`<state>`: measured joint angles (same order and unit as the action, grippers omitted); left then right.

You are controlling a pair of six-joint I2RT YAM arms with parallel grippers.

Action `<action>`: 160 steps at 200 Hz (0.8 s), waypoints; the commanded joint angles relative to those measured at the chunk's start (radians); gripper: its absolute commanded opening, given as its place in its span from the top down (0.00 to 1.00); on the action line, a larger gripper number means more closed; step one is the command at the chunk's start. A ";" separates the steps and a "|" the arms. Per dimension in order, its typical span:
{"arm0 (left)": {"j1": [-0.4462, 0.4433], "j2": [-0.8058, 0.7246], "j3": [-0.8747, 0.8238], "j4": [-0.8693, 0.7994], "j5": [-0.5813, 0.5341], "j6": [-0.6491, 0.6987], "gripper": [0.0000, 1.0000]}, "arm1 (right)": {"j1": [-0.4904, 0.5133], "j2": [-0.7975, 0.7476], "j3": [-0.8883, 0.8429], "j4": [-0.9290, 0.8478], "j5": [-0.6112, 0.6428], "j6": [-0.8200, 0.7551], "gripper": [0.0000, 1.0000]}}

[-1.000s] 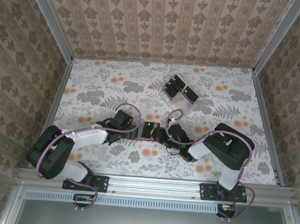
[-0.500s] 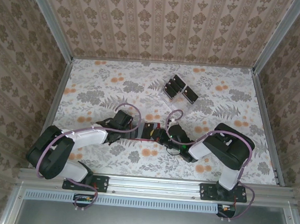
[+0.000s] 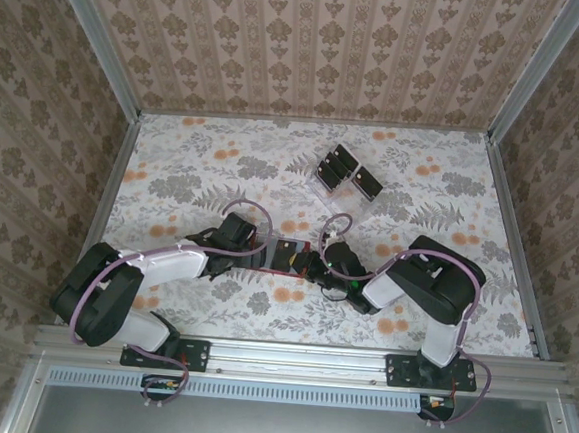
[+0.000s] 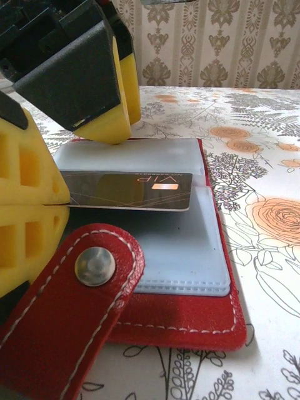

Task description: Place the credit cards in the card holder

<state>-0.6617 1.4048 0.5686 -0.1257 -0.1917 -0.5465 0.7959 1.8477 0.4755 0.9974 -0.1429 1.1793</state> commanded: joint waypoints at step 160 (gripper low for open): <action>-0.005 0.003 -0.030 -0.039 -0.021 -0.010 0.00 | -0.019 0.049 0.040 -0.077 -0.104 0.029 1.00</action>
<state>-0.6617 1.4048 0.5655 -0.1219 -0.2062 -0.5465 0.7792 1.8805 0.5175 0.9913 -0.2111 1.1896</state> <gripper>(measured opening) 0.997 0.043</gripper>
